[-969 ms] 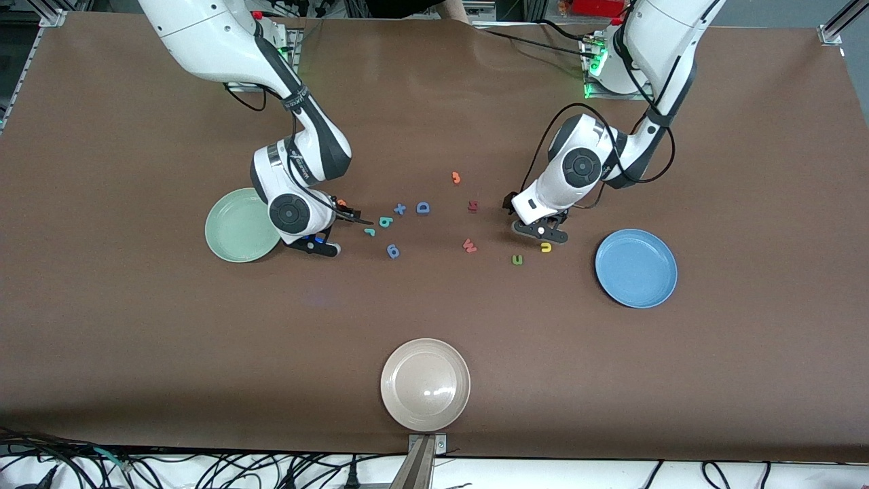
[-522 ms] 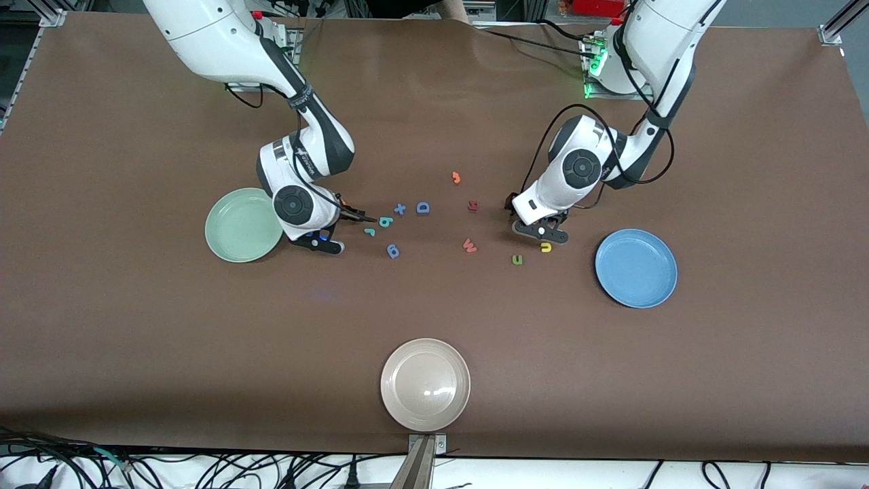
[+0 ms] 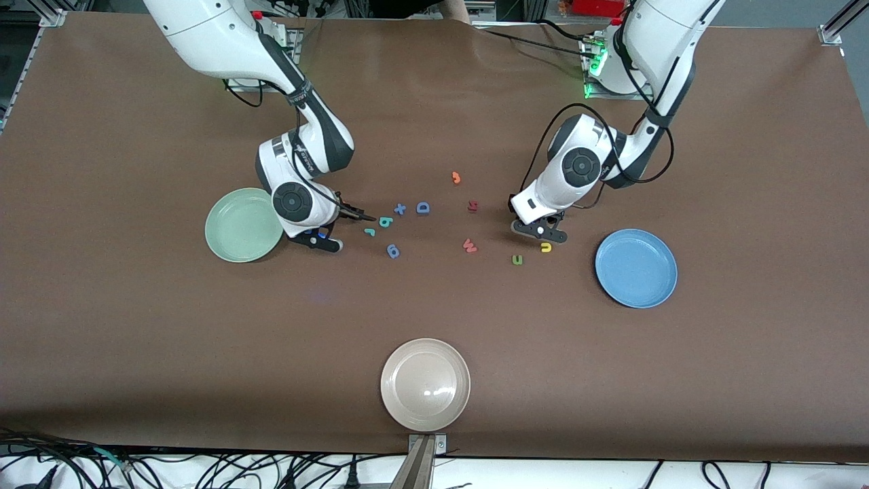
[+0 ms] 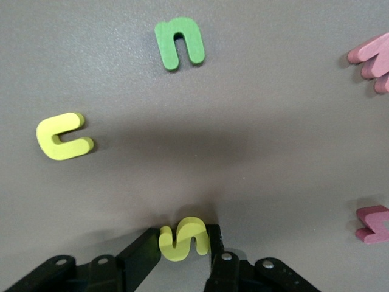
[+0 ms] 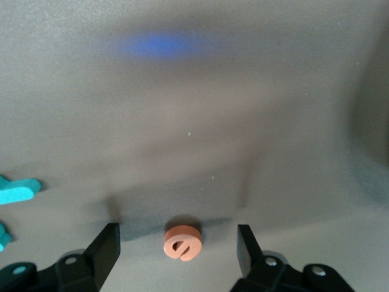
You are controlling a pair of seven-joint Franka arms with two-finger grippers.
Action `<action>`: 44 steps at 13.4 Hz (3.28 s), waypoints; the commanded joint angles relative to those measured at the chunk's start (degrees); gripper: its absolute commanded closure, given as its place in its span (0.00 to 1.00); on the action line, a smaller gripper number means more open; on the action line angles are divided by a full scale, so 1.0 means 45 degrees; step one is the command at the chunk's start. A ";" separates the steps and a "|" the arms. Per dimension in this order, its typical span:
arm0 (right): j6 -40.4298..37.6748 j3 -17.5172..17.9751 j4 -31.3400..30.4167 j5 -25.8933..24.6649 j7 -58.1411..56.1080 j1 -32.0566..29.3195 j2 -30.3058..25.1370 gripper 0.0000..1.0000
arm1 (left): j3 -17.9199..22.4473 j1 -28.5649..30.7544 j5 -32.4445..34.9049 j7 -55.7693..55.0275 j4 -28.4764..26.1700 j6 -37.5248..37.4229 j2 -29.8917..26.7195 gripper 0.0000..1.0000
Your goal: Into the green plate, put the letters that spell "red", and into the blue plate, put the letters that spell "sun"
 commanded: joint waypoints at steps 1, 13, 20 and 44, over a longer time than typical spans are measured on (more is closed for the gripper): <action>-0.0053 0.0065 -0.0427 0.0250 0.0115 0.0027 -0.0440 0.24 | 0.0121 0.0026 -0.0150 0.0044 -0.0044 0.0014 -0.0046 0.81; 0.0026 0.0065 -0.0466 0.0250 0.0095 0.0027 -0.0284 0.45 | 0.0199 0.1626 0.2545 0.1268 0.3276 -0.5788 -0.1004 0.81; 0.0045 0.0065 -0.0544 0.0250 0.0095 0.0027 -0.0284 0.82 | 0.0199 0.4984 0.2584 0.7497 0.4016 -0.5690 0.0106 0.80; -0.5326 -0.4818 0.1780 0.0231 -0.6077 -0.0228 -0.1182 0.97 | -0.2828 0.3893 0.2604 0.1099 0.4000 -0.3313 0.1396 0.00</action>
